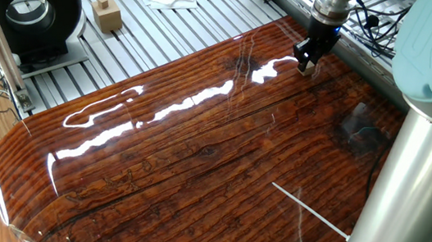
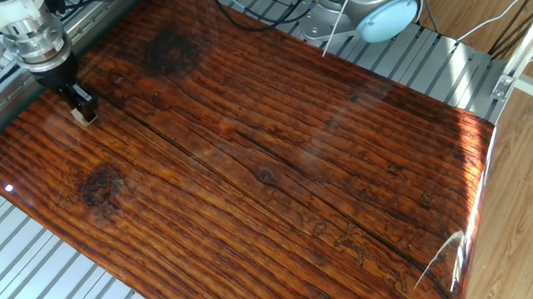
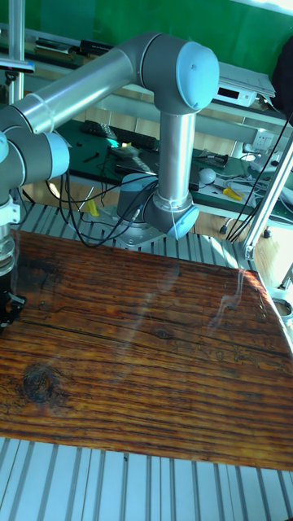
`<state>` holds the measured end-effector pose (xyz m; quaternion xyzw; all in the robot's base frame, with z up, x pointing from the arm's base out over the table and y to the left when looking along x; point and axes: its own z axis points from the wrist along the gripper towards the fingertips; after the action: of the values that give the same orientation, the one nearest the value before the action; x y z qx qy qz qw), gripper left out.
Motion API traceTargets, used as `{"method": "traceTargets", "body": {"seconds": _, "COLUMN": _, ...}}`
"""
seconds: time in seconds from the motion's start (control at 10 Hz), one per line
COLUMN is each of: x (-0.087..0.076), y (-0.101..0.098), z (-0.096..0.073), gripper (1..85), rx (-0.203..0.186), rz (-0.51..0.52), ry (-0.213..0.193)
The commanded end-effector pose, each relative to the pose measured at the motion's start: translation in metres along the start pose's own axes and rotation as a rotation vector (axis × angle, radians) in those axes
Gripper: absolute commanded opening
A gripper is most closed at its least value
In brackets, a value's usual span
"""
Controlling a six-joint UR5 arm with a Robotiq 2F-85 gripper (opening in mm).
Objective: Hold a small block with the gripper and sweep it from left to right on the table
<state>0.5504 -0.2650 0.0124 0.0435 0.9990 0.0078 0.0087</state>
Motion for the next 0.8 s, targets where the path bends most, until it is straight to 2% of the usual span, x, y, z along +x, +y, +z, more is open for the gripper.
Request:
{"method": "traceTargets", "body": {"seconds": 0.0, "x": -0.0009, "y": -0.0002, "z": -0.0012, "gripper": 1.0, "rx": -0.007, "rz": 0.006, "ry": -0.006}}
{"method": "traceTargets", "body": {"seconds": 0.7, "x": -0.0025, "y": 0.004, "z": -0.0017, "gripper": 1.0, "rx": 0.013, "rz": 0.005, "ry": 0.001}}
